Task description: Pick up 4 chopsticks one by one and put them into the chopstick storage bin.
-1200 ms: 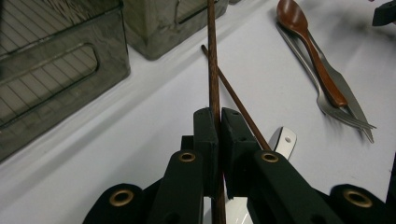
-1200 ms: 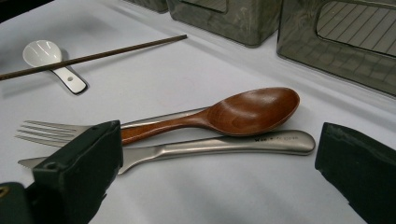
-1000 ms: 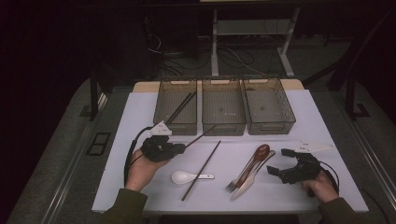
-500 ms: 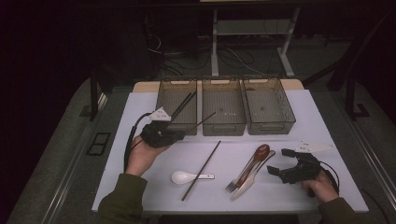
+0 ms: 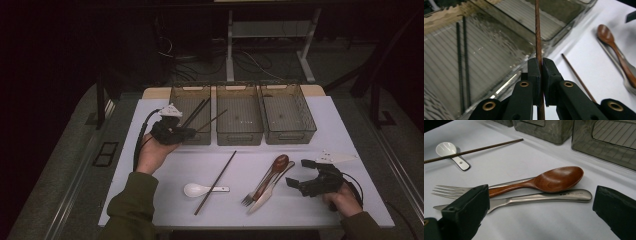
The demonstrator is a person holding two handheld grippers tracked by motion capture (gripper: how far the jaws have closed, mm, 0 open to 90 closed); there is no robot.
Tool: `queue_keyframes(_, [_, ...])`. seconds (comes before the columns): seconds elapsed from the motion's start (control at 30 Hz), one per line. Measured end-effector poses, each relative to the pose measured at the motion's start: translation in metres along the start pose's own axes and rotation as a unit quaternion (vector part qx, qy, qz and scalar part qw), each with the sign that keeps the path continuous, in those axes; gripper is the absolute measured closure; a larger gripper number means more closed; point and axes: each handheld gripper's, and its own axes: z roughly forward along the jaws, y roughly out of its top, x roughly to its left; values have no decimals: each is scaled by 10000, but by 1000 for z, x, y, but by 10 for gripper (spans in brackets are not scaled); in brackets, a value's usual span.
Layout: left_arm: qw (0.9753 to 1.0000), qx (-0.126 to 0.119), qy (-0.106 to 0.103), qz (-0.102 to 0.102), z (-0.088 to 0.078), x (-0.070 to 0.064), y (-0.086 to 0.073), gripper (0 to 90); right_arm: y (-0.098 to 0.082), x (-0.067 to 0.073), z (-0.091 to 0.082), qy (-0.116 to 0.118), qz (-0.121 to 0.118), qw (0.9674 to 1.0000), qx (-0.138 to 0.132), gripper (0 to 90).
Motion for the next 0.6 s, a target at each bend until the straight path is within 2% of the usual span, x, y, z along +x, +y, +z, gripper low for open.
queue_keyframes(0.6, [9982, 4, 544, -243, 12, 34, 22, 845, 0, -1, 0, 7, -5, 10000, -4, 8])
